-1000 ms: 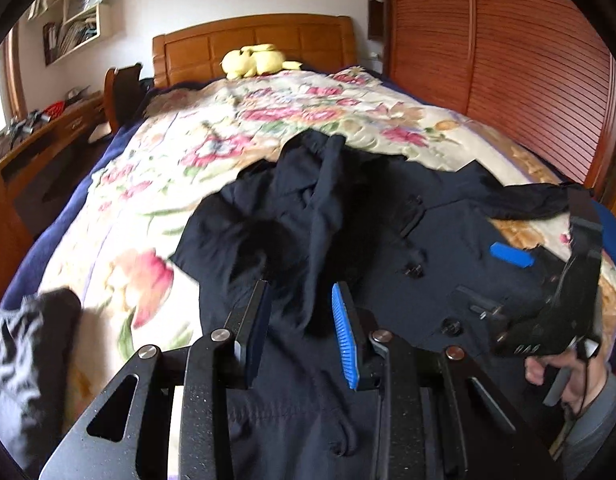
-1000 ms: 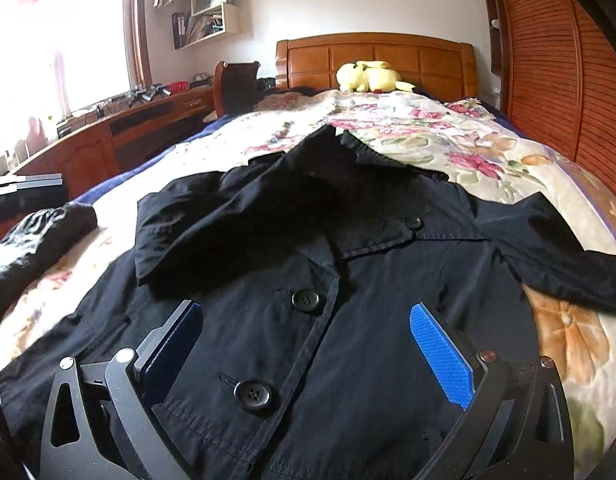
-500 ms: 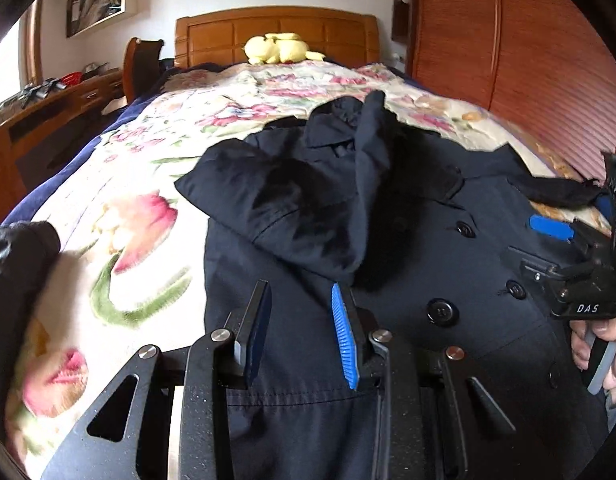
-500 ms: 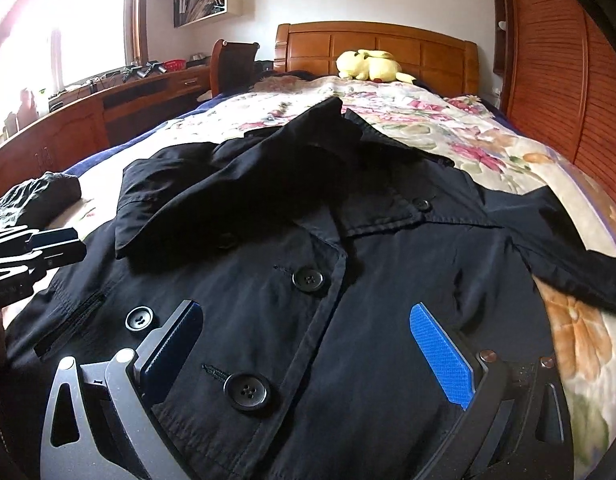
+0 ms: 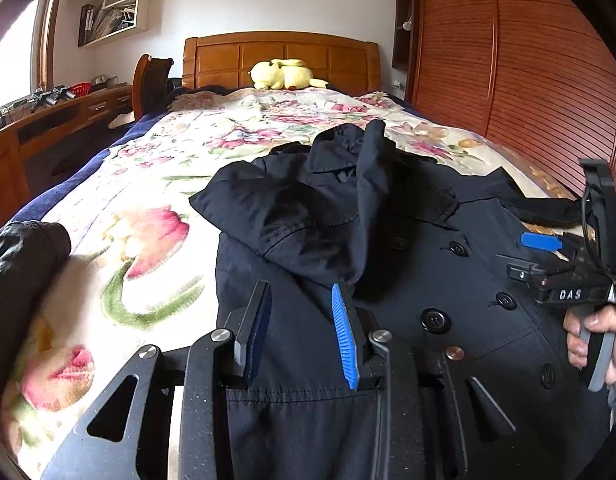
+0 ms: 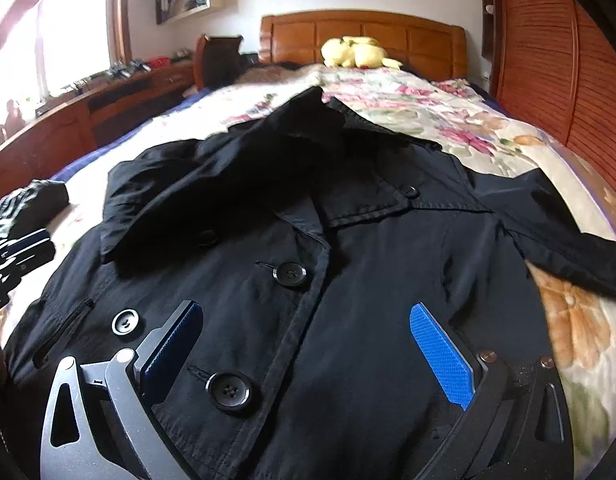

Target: Fold large clothes

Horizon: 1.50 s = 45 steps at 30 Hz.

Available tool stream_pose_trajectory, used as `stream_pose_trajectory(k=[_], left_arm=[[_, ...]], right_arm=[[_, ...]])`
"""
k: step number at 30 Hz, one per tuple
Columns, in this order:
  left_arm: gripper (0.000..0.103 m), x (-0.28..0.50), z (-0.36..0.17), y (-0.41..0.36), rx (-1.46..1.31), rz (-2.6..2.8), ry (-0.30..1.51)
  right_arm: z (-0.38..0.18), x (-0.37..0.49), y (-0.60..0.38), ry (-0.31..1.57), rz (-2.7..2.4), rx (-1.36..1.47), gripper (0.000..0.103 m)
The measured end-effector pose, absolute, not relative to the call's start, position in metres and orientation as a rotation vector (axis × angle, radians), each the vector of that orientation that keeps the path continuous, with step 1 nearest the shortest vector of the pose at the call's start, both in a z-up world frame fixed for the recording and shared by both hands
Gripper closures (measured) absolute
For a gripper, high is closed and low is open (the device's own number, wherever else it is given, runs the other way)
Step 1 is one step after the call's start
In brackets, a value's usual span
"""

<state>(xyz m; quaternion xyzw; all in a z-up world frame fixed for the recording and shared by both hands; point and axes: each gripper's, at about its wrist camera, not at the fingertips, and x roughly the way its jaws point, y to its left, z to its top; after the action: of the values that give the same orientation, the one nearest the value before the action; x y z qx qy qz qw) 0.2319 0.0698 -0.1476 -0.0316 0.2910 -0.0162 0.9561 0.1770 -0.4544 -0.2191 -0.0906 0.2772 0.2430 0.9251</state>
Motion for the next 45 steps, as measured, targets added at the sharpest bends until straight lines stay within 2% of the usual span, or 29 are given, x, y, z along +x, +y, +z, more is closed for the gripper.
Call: stream_pose_trajectory(k=[5, 13, 18, 21, 24, 26, 28, 35, 40, 45], left_arm=[[0.071, 0.230, -0.148, 0.070, -0.066, -0.032, 0.585], [0.071, 0.227, -0.147, 0.071, -0.067, -0.014, 0.586], [0.071, 0.227, -0.147, 0.073, -0.080, -0.014, 0.587], [0.071, 0.228, -0.147, 0.073, -0.080, -0.015, 0.588], [0.071, 0.228, -0.147, 0.074, -0.080, -0.014, 0.588], [0.071, 0.228, -0.148, 0.073, -0.081, -0.014, 0.589], [0.071, 0.227, -0.148, 0.074, -0.079, -0.015, 0.588], [0.071, 0.228, -0.148, 0.072, -0.069, -0.012, 0.589], [0.071, 0.228, -0.148, 0.075, -0.083, -0.021, 0.582], [0.071, 0.230, -0.149, 0.073, -0.073, -0.023, 0.591]], right_arm=[[-0.188, 0.193, -0.430, 0.559, 0.521, -0.244, 0.005], [-0.146, 0.253, -0.362, 0.545, 0.564, -0.330, 0.018], [-0.145, 0.292, -0.333, 0.564, 0.545, -0.342, 0.023], [-0.153, 0.316, -0.320, 0.612, 0.547, -0.322, 0.030], [-0.162, 0.336, -0.313, 0.679, 0.541, -0.299, 0.047], [-0.169, 0.342, -0.309, 0.710, 0.527, -0.319, 0.082], [-0.169, 0.340, -0.308, 0.705, 0.537, -0.363, 0.093], [-0.152, 0.298, -0.355, 0.613, 0.534, -0.312, 0.098], [-0.136, 0.224, -0.419, 0.488, 0.494, -0.225, 0.098], [-0.151, 0.167, -0.467, 0.512, 0.476, -0.153, 0.098]])
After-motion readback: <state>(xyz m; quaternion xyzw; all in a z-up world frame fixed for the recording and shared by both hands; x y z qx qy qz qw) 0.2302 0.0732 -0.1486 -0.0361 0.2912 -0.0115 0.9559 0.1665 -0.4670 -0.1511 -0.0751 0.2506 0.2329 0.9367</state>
